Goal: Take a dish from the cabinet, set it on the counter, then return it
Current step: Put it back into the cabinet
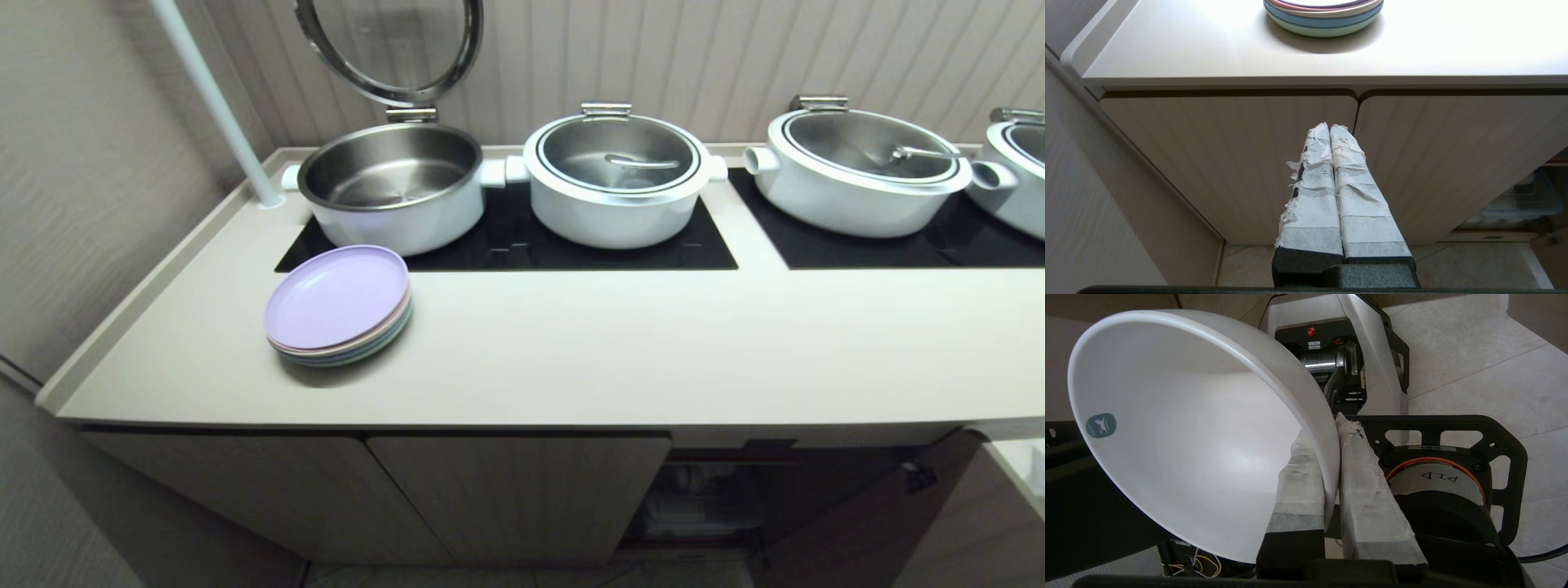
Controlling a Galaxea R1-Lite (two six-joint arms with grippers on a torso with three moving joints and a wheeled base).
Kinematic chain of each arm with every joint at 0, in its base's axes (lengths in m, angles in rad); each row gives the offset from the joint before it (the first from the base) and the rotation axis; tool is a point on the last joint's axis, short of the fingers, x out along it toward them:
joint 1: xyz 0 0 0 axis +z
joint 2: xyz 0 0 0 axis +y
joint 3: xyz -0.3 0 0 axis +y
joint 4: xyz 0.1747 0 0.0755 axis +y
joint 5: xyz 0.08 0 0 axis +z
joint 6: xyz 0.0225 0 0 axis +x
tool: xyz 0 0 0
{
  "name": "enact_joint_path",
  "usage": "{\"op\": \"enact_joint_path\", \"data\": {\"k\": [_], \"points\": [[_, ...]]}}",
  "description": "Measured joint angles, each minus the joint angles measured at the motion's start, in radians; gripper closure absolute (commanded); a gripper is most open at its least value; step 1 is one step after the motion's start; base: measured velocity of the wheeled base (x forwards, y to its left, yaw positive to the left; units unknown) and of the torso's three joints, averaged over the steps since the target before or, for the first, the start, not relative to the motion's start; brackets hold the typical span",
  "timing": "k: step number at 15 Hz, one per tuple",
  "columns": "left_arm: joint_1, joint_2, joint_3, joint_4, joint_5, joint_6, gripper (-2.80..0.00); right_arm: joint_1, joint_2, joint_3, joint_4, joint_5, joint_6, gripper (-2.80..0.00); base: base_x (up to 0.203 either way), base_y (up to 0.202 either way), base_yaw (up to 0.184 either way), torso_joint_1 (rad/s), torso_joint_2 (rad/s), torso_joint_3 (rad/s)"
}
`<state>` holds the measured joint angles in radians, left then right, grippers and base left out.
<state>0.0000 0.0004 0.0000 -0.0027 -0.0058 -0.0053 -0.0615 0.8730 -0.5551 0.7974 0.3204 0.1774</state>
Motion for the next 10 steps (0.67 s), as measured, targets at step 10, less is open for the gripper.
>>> {"op": "enact_joint_path", "data": {"k": [10], "points": [[0.000,0.000,0.000,0.000,0.000,0.000,0.00,0.000,0.001,0.000,-0.001,0.001,0.000,0.00,0.000,0.000,0.000,-0.109,0.23,0.123]]}}
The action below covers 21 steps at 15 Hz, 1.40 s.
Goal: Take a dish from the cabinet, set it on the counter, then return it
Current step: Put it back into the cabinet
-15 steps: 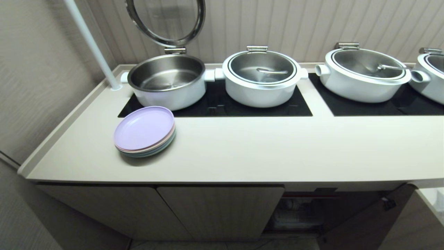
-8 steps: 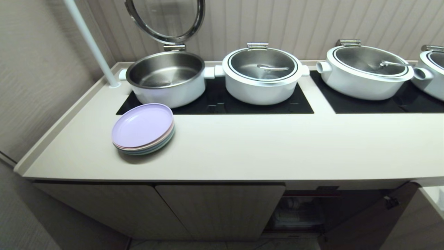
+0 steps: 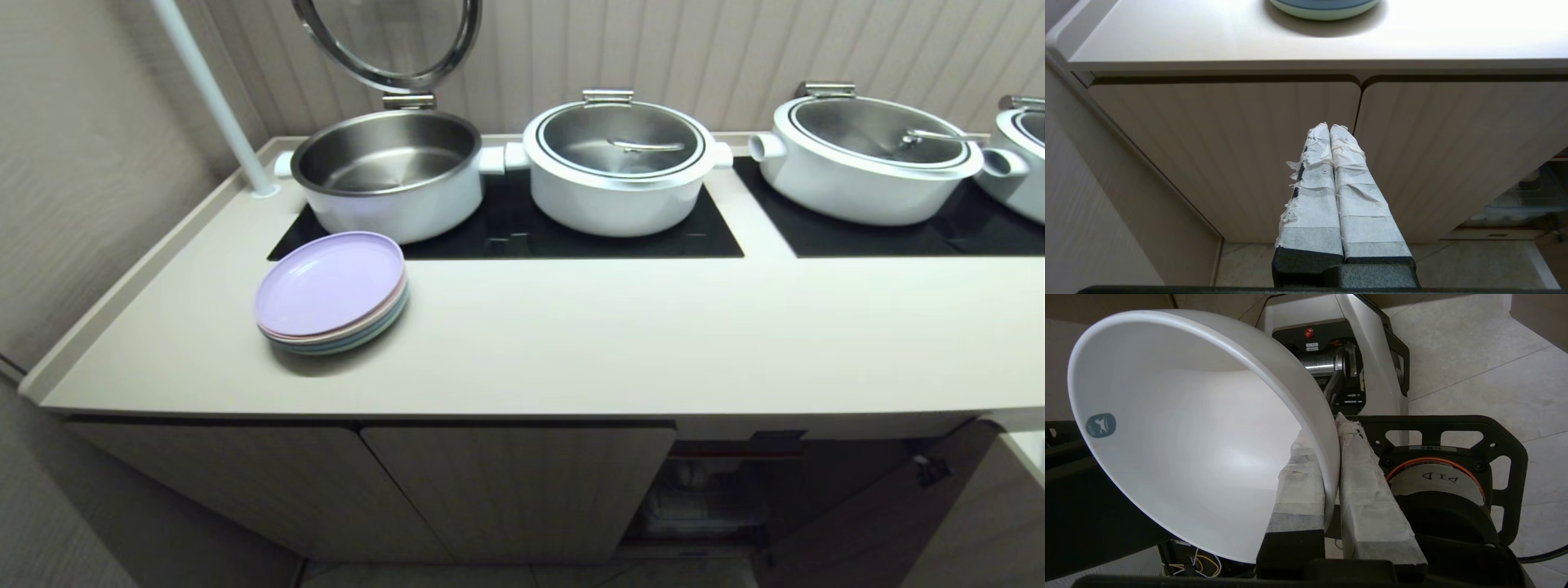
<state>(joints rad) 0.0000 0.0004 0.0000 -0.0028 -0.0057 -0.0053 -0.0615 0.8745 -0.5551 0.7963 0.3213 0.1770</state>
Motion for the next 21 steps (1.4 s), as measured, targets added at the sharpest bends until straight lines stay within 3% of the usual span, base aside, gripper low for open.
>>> {"op": "enact_joint_path", "data": {"k": [21], "points": [[0.000,0.000,0.000,-0.001,0.000,0.000,0.00,0.000,0.001,0.004,0.001,0.000,0.012,0.00,0.000,0.000,0.000,-0.158,0.33,0.175]]}}
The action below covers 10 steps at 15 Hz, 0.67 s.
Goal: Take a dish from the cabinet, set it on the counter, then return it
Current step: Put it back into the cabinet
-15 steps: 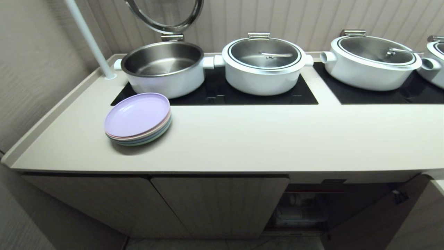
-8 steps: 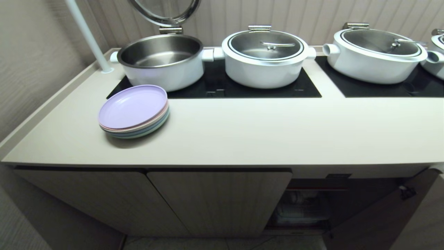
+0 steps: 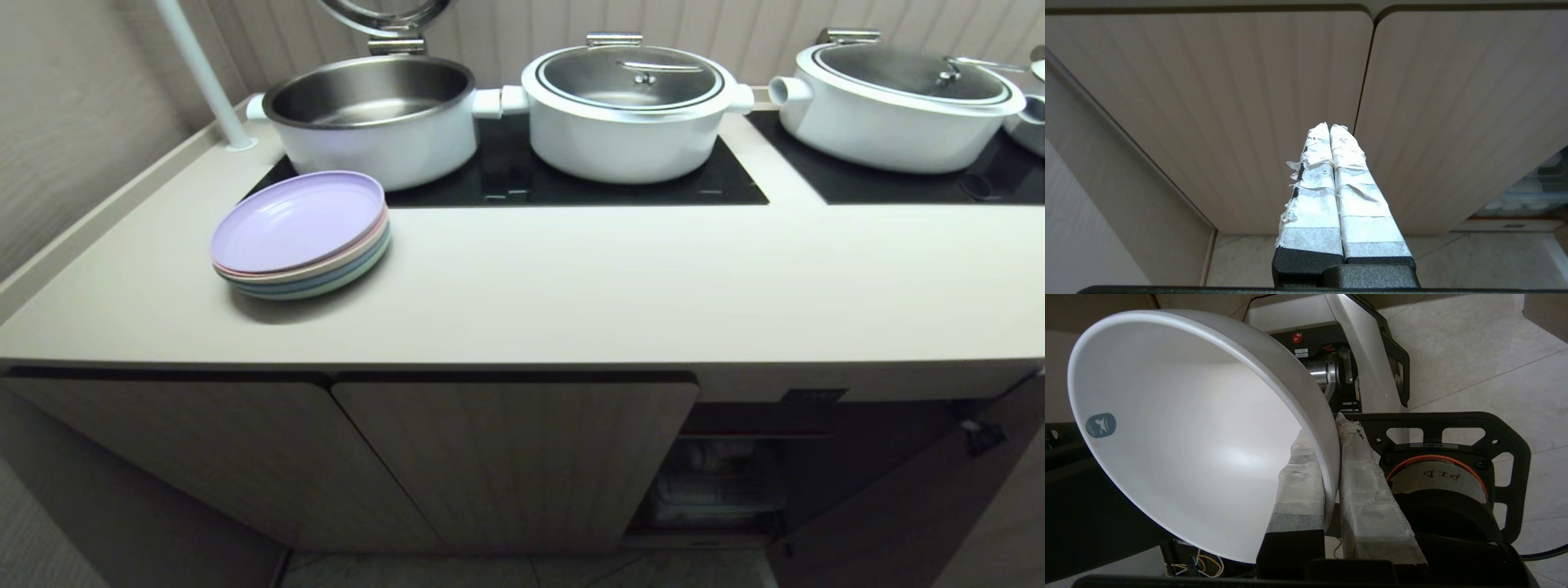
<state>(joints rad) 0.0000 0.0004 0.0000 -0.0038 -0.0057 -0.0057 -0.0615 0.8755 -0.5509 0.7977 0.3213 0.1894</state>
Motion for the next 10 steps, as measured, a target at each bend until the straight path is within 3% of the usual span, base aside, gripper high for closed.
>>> {"op": "enact_joint_path", "data": {"k": [10], "points": [[0.000,0.000,0.000,0.001,0.000,0.000,0.00,0.000,0.013,0.003,-0.001,0.002,0.001,0.00,0.000,0.000,0.000,-0.240,0.53,0.287]]}}
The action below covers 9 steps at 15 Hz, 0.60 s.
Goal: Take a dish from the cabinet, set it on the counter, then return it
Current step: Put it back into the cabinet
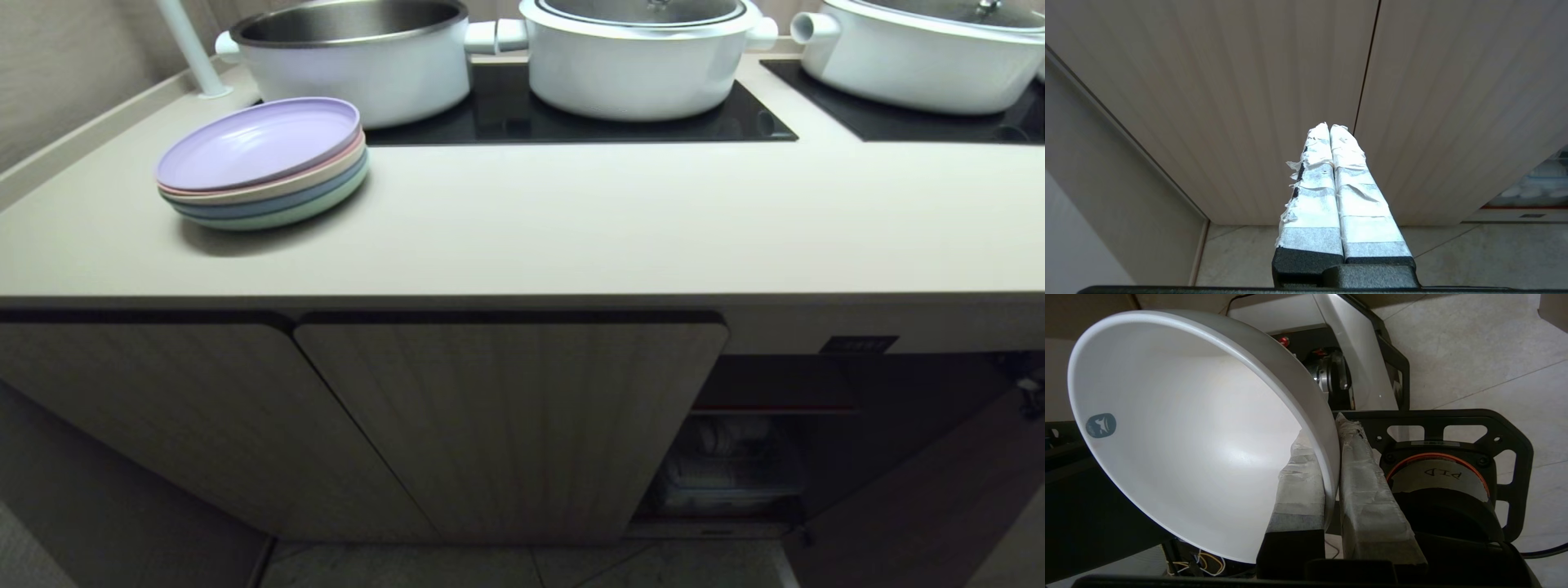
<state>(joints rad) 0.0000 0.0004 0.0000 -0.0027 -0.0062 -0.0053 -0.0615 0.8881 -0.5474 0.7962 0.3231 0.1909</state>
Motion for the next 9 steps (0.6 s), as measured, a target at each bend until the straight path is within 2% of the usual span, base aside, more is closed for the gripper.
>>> {"op": "enact_joint_path", "data": {"k": [9], "points": [[0.000,0.000,0.000,0.000,0.000,0.000,0.00,0.000,0.008,-0.002,0.000,0.000,-0.003,0.00,0.000,0.000,0.000,-0.208,0.50,0.287]]}}
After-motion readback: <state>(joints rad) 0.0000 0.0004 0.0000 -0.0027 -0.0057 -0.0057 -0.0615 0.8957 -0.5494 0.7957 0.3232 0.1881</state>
